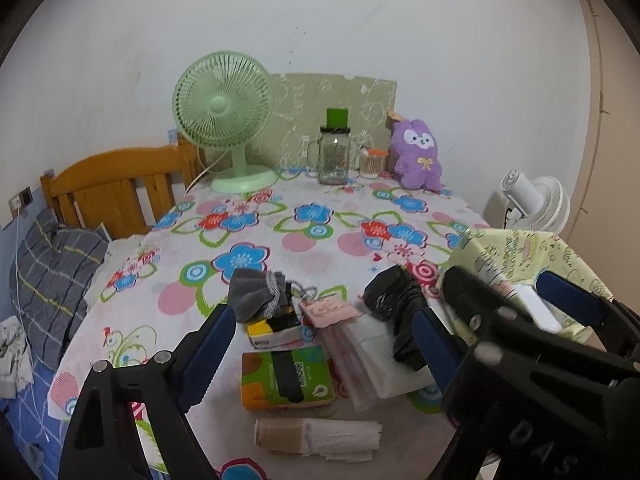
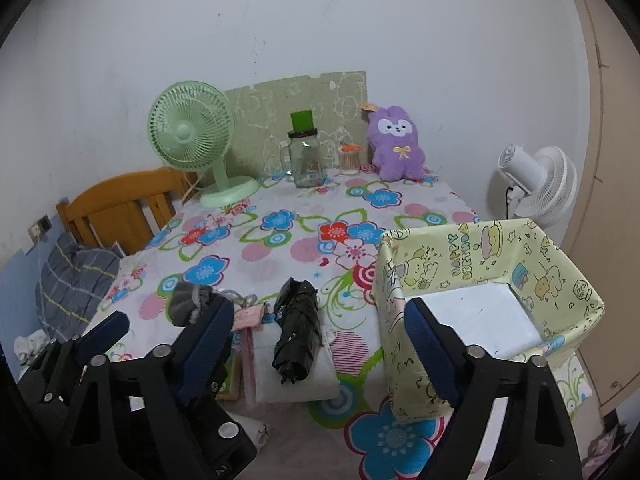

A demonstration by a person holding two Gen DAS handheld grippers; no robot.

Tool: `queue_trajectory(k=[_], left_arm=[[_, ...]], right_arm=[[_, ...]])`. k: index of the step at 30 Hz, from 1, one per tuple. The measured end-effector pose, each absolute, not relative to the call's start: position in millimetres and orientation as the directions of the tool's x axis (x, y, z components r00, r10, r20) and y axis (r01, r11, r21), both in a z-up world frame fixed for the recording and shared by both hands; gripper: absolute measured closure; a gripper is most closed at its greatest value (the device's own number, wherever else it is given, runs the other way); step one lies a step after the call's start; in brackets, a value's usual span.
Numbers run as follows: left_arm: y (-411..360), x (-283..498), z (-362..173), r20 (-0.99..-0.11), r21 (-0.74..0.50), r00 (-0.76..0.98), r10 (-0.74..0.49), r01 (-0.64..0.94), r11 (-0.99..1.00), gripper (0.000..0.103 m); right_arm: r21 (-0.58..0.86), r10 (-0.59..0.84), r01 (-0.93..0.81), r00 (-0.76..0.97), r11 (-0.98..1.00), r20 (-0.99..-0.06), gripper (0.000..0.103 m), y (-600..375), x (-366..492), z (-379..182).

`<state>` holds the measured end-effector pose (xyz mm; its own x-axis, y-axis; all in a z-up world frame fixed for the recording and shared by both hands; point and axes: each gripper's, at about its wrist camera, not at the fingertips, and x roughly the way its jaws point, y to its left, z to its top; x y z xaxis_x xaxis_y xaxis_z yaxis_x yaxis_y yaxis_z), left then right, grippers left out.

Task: Organize soft objects
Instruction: 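Move the right gripper to the black umbrella while the left approaches the green tissue pack, then close the right gripper on the umbrella while the left grasps the tissue pack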

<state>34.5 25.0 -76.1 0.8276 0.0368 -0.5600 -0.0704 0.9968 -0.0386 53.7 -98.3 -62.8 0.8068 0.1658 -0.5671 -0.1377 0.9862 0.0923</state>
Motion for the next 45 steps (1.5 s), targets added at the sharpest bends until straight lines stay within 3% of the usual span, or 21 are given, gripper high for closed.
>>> queue_trajectory(k=[26, 36, 45], left_arm=[[55, 70, -143, -0.723, -0.054, 0.688, 0.06, -0.143, 0.988, 0.014], [53, 77, -155, -0.753, -0.054, 0.657, 0.049, -0.136, 0.989, 0.027], [52, 76, -143, -0.731, -0.035, 0.679, 0.069, -0.138, 0.99, 0.031]], right_arm=[[0.088, 0.173, -0.156, 0.688, 0.984, -0.705, 0.029, -60, 98, -121], [0.067, 0.161, -0.168, 0.642, 0.983, -0.75, 0.06, -56, 109, -140], [0.075, 0.169, -0.169, 0.656, 0.983, -0.736, 0.068, -59, 108, -134]])
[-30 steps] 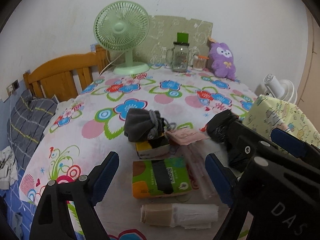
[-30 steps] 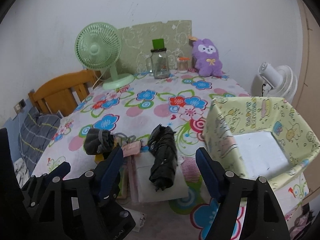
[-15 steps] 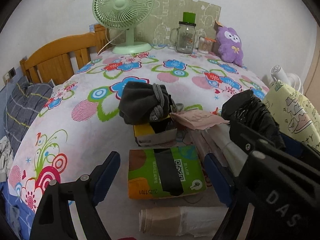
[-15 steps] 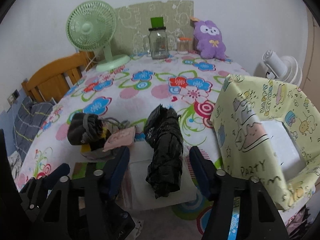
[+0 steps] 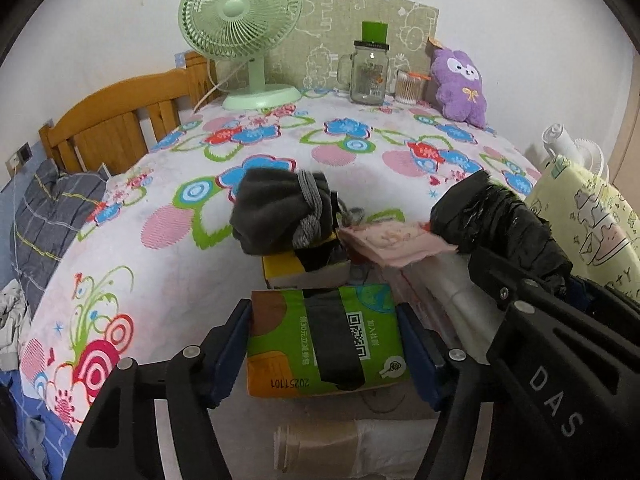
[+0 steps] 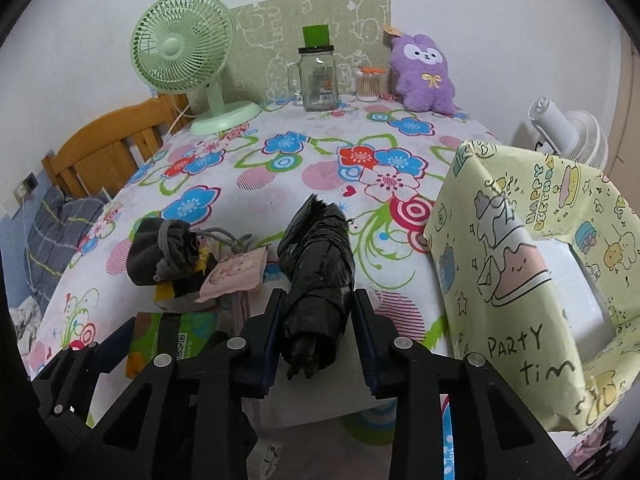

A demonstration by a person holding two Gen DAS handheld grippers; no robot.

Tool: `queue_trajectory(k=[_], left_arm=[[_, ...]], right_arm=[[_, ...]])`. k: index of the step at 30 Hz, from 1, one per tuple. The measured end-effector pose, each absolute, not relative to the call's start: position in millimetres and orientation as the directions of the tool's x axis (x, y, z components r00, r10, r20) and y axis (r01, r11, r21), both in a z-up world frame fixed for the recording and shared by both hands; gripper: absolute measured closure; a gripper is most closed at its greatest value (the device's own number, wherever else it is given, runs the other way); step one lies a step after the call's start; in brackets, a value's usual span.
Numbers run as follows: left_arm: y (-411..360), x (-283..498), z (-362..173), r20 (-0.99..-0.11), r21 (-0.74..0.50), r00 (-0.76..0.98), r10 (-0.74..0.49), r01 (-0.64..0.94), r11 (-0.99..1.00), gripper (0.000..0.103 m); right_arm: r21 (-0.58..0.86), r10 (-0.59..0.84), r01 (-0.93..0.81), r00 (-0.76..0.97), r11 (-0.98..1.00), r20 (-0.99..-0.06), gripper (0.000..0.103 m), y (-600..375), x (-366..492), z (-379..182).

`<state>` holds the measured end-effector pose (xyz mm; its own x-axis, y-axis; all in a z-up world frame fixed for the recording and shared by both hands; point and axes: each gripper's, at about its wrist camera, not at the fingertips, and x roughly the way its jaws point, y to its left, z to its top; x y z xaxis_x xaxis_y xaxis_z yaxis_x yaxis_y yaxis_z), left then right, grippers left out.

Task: Organize soft objects
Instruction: 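Close the right gripper on the umbrella while the left grasps the tissue pack, then carry the umbrella and tissue pack with both grippers over the gift box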

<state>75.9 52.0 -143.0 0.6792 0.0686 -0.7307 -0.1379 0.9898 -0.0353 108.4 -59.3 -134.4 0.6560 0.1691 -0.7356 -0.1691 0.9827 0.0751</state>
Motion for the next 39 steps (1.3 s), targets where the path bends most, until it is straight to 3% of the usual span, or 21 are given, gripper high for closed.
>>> queue_trajectory(k=[7, 39], left_arm=[[52, 71, -123, -0.698, -0.028, 0.712, 0.081, -0.14, 0.99, 0.031], [12, 58, -46, -0.557, -0.019, 0.829, 0.051, -0.075, 0.997, 0.032]], right_arm=[[0.082, 0.186, -0.183, 0.682, 0.98, -0.707, 0.074, -61, 103, -119], [0.105, 0.209, -0.181, 0.802, 0.978, -0.56, 0.075, -98, 75, -37]])
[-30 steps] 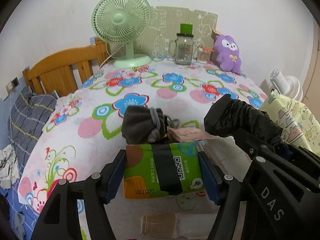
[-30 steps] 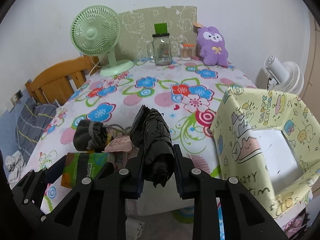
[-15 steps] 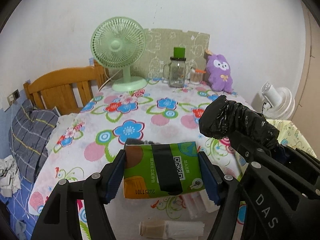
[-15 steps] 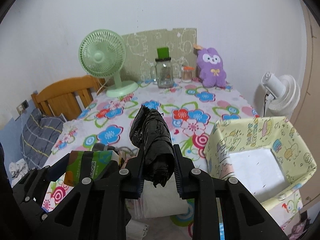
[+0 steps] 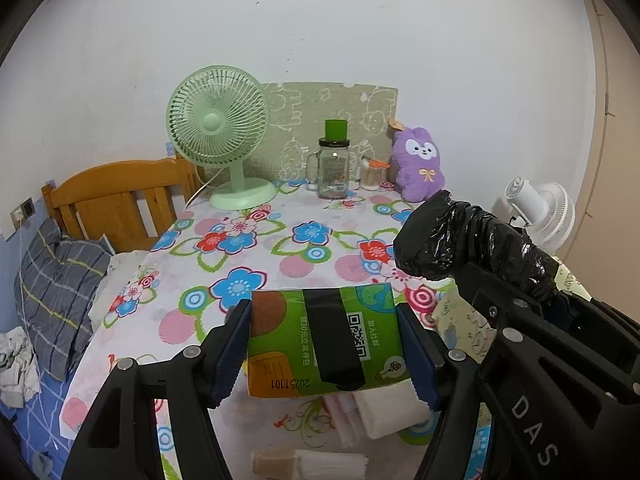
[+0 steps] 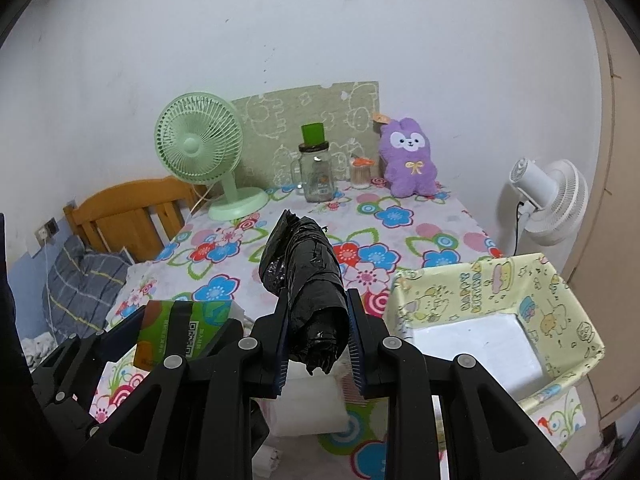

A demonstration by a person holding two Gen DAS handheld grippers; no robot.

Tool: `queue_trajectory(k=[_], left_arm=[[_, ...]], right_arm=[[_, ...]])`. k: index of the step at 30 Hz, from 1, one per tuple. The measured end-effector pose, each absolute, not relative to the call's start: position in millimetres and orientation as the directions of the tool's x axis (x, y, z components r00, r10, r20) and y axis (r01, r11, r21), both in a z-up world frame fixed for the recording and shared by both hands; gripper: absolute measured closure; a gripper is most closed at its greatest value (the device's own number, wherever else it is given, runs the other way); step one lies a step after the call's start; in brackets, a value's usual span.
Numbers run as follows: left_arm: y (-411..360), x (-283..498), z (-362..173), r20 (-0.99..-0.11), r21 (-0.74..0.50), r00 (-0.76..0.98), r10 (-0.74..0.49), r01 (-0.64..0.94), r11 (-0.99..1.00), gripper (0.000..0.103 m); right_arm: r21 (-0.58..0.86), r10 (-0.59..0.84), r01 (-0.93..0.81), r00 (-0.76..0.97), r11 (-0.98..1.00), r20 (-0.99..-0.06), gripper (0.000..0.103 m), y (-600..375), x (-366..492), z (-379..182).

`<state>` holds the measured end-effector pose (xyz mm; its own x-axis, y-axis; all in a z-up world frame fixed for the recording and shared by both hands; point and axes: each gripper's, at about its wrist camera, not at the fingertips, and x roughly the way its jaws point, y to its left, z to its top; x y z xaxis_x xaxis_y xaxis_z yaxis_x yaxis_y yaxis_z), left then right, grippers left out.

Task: Organize soft objects
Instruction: 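Carry the umbrella and tissue pack with both grippers over the gift box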

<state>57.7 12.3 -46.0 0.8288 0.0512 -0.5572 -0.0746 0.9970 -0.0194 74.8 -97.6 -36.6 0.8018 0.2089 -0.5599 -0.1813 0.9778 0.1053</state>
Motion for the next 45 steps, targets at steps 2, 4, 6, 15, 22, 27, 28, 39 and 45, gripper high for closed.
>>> queue_trajectory(k=[2, 4, 6, 15, 22, 27, 28, 39, 45], left_arm=[[6, 58, -45, -0.555, -0.019, 0.831, 0.046, -0.068, 0.997, 0.032], [0, 59, -44, -0.552, -0.019, 0.833, 0.041, -0.062, 0.998, 0.032], [-4, 60, -43, -0.55, -0.018, 0.835, 0.036, -0.054, 0.998, 0.032], [-34, 67, -39, -0.542, -0.014, 0.841, -0.003, -0.005, 1.0, 0.032], [-55, 73, -38, -0.538, -0.01, 0.842, -0.024, 0.023, 1.0, 0.032], [-73, 78, -37, -0.536, -0.004, 0.843, -0.043, 0.048, 0.999, 0.032], [-76, 79, -37, -0.536, -0.003, 0.843, -0.046, 0.052, 0.999, 0.032], [-113, 88, -45, -0.556, 0.006, 0.827, -0.084, 0.105, 0.994, 0.031], [-131, 95, -54, -0.579, 0.013, 0.809, -0.105, 0.138, 0.99, 0.031]], right_arm=[[0.106, 0.204, -0.175, 0.805, 0.979, -0.557, 0.075, -104, 75, -35], [0.108, 0.201, -0.17, 0.808, 0.98, -0.554, 0.075, -110, 74, -34], [0.109, 0.196, -0.162, 0.812, 0.981, -0.55, 0.075, -116, 74, -32], [0.105, 0.152, -0.113, 0.828, 0.988, -0.54, 0.075, -145, 73, -28], [0.115, 0.132, -0.083, 0.836, 0.99, -0.532, 0.075, -170, 75, -27], [0.12, 0.118, -0.064, 0.841, 0.991, -0.528, 0.075, -187, 77, -26], [0.12, 0.114, -0.058, 0.842, 0.991, -0.527, 0.075, -191, 78, -26], [0.126, 0.073, -0.005, 0.838, 0.992, -0.54, 0.075, -226, 84, -34], [0.128, 0.048, 0.03, 0.825, 0.991, -0.563, 0.075, -243, 89, -44]])
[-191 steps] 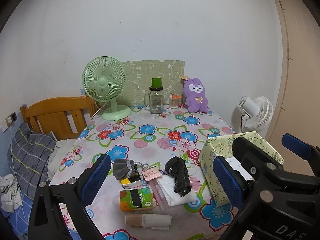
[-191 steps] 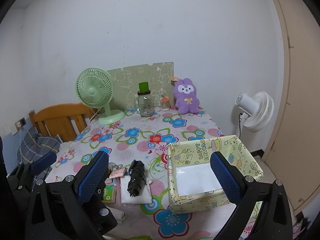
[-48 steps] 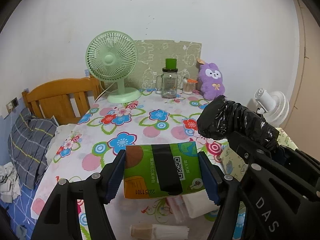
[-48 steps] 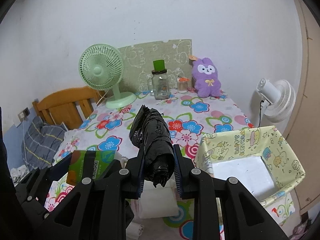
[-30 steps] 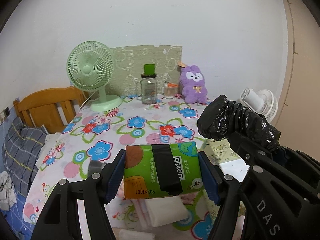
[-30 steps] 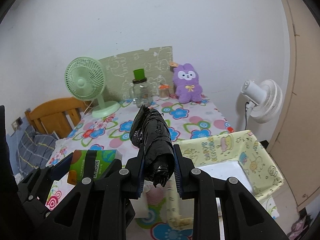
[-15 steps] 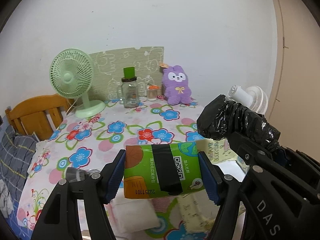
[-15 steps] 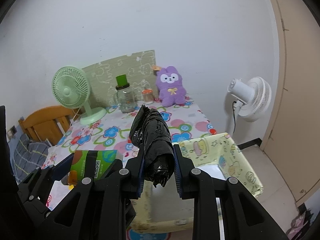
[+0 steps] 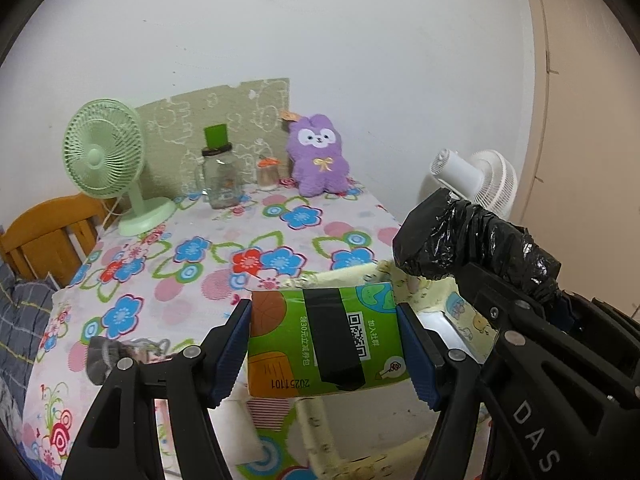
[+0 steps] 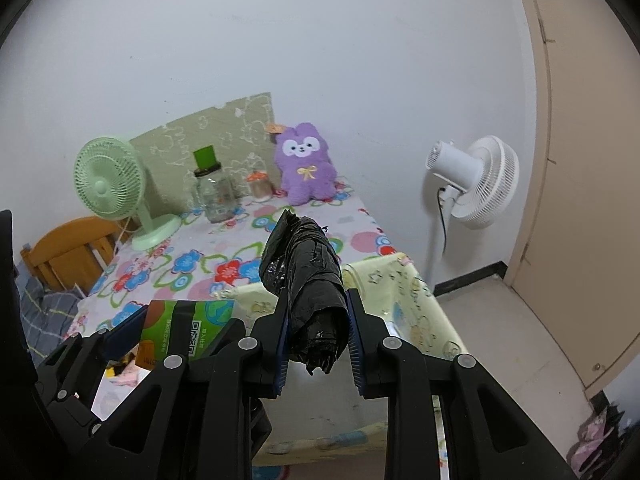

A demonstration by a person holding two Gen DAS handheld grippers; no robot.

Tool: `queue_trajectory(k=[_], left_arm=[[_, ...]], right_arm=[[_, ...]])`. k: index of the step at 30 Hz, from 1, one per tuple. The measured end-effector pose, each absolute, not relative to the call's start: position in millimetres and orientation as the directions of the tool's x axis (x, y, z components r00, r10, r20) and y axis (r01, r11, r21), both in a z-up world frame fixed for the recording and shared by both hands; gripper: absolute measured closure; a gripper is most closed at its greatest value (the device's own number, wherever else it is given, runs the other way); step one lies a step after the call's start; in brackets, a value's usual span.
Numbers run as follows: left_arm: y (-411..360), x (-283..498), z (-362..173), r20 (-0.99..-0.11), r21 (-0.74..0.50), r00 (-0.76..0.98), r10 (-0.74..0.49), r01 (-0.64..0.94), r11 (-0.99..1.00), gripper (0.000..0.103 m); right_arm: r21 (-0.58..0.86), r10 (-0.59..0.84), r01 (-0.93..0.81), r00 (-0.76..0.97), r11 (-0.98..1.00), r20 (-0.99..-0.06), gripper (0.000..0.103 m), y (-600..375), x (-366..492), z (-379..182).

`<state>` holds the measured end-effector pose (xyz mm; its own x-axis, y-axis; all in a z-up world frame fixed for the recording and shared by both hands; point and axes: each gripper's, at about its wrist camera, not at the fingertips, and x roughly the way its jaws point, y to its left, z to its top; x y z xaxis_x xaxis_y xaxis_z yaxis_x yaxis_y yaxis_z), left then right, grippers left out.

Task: Organize soft objects
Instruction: 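Carry the umbrella and tissue pack with both grippers over the gift box, then open both grippers to drop the umbrella and tissue pack into the box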

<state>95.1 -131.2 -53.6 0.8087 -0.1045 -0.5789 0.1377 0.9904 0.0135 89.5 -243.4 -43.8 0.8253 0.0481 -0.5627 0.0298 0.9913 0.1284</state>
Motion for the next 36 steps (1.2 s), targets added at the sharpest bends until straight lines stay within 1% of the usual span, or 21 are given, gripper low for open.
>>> queue_trajectory(k=[10, 17, 20, 21, 23, 24, 25, 26, 27, 28, 33, 36], left_arm=[[-153, 113, -73, -0.634, 0.03, 0.764, -0.118, 0.176, 0.984, 0.031], [-164, 124, -82, -0.669, 0.021, 0.73, -0.14, 0.207, 0.978, 0.03], [-166, 127, -83, -0.685, 0.019, 0.715, -0.137, 0.206, 0.978, 0.029], [-165, 127, -83, -0.688, 0.016, 0.713, -0.135, 0.201, 0.979, 0.027], [-166, 127, -83, -0.692, 0.008, 0.707, -0.145, 0.208, 0.978, 0.021], [-166, 126, -83, -0.692, 0.005, 0.706, -0.149, 0.211, 0.978, 0.019], [-166, 126, -83, -0.693, 0.004, 0.705, -0.151, 0.213, 0.977, 0.019], [-166, 126, -82, -0.693, 0.002, 0.704, -0.155, 0.217, 0.976, 0.017], [-166, 125, -82, -0.692, -0.001, 0.704, -0.159, 0.219, 0.976, 0.015], [-166, 125, -82, -0.692, -0.004, 0.703, -0.162, 0.221, 0.975, 0.013], [-165, 119, -75, -0.677, -0.013, 0.713, -0.18, 0.234, 0.972, 0.001], [-164, 115, -69, -0.665, -0.012, 0.724, -0.183, 0.234, 0.972, 0.0]], right_arm=[[0.124, 0.015, 0.078, 0.788, 0.989, -0.615, 0.074, -264, 103, -65], [0.129, 0.006, 0.098, 0.773, 0.987, -0.634, 0.074, -275, 113, -74], [0.138, 0.011, 0.102, 0.765, 0.985, -0.644, 0.074, -277, 116, -77], [0.141, 0.011, 0.106, 0.762, 0.984, -0.648, 0.074, -278, 117, -77], [0.15, 0.019, 0.105, 0.757, 0.983, -0.654, 0.071, -279, 118, -78], [0.15, 0.019, 0.106, 0.755, 0.983, -0.656, 0.066, -279, 119, -78], [0.151, 0.019, 0.107, 0.756, 0.983, -0.655, 0.057, -279, 119, -78], [0.153, 0.018, 0.109, 0.758, 0.982, -0.653, 0.052, -279, 119, -78], [0.156, 0.017, 0.111, 0.761, 0.982, -0.648, 0.044, -279, 118, -77], [0.159, 0.015, 0.115, 0.766, 0.981, -0.643, 0.039, -279, 117, -77], [0.167, 0.004, 0.128, 0.782, 0.978, -0.623, 0.028, -280, 111, -71], [0.169, 0.0, 0.13, 0.792, 0.977, -0.611, 0.022, -278, 107, -67]])
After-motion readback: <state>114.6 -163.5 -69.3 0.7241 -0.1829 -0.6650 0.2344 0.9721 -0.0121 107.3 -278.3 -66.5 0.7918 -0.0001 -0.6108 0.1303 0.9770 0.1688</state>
